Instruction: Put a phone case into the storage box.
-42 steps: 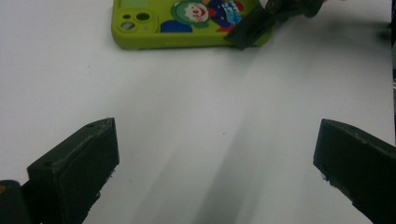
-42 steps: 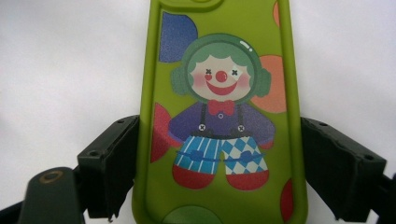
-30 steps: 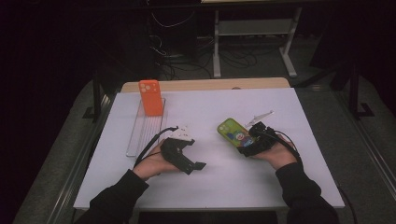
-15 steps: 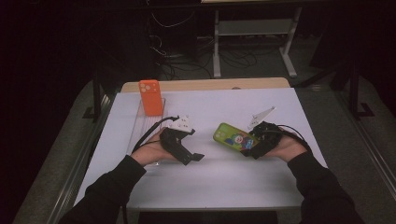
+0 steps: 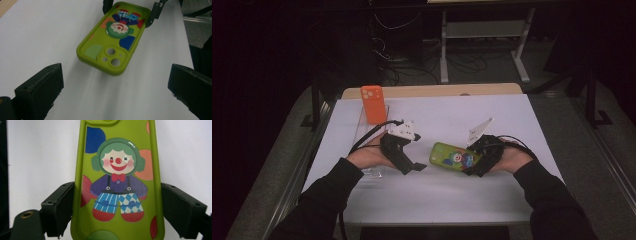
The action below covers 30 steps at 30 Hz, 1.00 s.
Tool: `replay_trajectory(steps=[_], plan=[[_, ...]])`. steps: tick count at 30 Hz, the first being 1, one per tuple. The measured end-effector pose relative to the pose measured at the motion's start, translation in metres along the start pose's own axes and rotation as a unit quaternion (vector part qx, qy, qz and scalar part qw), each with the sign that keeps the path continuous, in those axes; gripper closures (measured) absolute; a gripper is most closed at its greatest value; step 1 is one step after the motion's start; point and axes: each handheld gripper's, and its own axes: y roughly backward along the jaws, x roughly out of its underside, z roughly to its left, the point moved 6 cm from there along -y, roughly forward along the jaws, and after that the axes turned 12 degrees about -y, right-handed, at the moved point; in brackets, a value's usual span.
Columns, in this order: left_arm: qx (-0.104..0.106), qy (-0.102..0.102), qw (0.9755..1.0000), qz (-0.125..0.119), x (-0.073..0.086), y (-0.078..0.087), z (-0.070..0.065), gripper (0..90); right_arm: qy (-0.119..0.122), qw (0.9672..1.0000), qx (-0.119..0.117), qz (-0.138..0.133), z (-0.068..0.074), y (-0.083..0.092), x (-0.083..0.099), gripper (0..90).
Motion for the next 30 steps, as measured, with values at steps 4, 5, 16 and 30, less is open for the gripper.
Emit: replay_trajectory(steps=[4,5,16,30], plan=[[0.013,-0.020,0.9997,0.010,-0.002,-0.001,-0.003,0.0,0.020,0.9997,-0.012,0.003,0.009,-0.004,-0.008,15.4],[0.016,-0.018,0.9997,0.009,-0.003,-0.001,-0.004,0.0,0.029,0.9994,-0.017,0.002,0.011,-0.005,-0.010,15.4],[0.062,-0.054,0.9958,0.038,-0.002,-0.014,-0.013,0.0,0.073,0.9962,-0.044,0.016,0.031,-0.015,-0.024,15.4],[0.096,-0.075,0.9895,0.078,0.002,-0.036,-0.026,0.0,0.100,0.9932,-0.059,0.007,0.047,-0.014,-0.040,15.3]])
